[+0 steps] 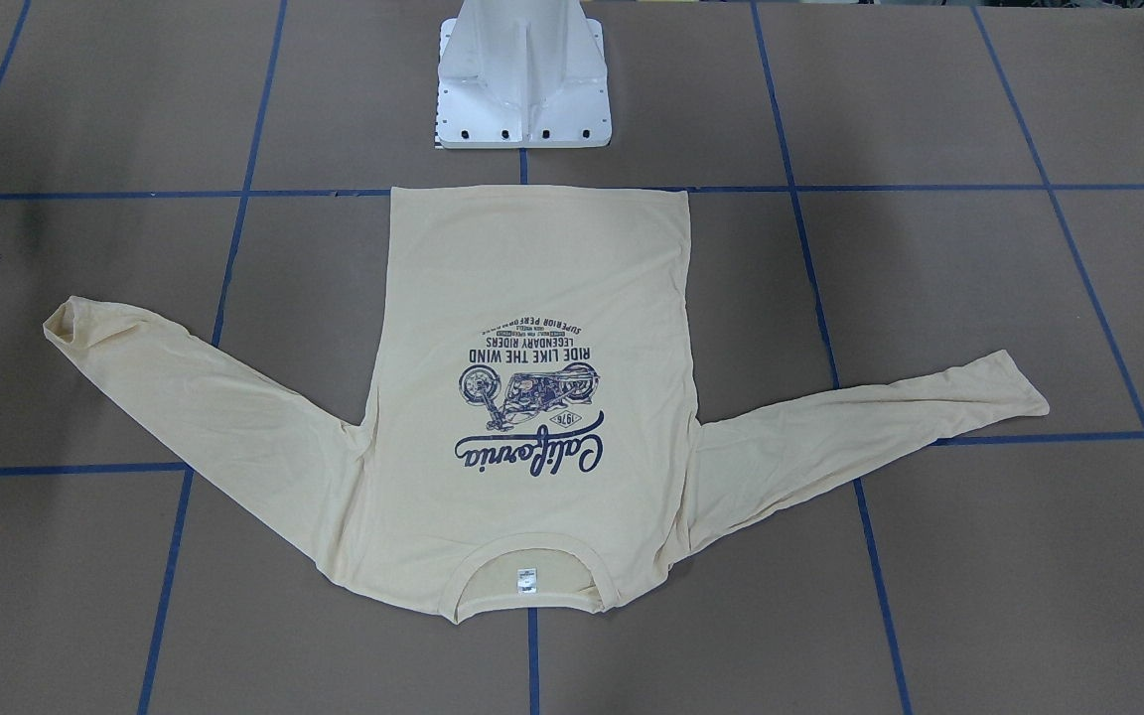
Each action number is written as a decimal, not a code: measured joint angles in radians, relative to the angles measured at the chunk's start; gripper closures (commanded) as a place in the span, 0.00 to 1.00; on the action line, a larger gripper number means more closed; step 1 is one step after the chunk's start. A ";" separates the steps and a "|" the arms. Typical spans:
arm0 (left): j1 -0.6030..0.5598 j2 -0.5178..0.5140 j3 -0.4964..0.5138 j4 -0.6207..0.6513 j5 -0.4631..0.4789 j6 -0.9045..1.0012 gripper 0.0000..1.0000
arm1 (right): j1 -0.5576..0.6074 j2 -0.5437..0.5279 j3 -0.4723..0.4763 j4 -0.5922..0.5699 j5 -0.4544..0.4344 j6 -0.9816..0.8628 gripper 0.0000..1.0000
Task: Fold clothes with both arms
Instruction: 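Move the right gripper down to the cuff of the sleeve nearest it, then grasp the sleeve cuff with the right gripper, then carry the sleeve across the shirt body toward the collar with the right gripper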
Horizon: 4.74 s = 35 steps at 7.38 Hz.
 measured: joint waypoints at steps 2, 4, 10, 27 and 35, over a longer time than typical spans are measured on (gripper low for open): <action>0.001 -0.004 0.002 -0.002 -0.001 0.000 0.00 | -0.094 0.031 -0.068 0.118 -0.070 0.140 0.20; 0.001 -0.005 0.002 -0.001 -0.002 0.000 0.00 | -0.112 0.085 -0.152 0.163 -0.089 0.166 0.24; 0.001 -0.005 0.001 0.000 -0.003 0.000 0.00 | -0.174 0.089 -0.189 0.171 -0.150 0.238 0.26; 0.001 0.001 0.002 0.004 -0.003 0.000 0.00 | -0.155 0.471 0.113 -0.412 -0.134 0.371 1.00; 0.001 0.001 0.009 0.004 -0.003 0.000 0.00 | -0.391 1.525 -0.739 -0.553 -0.495 0.754 1.00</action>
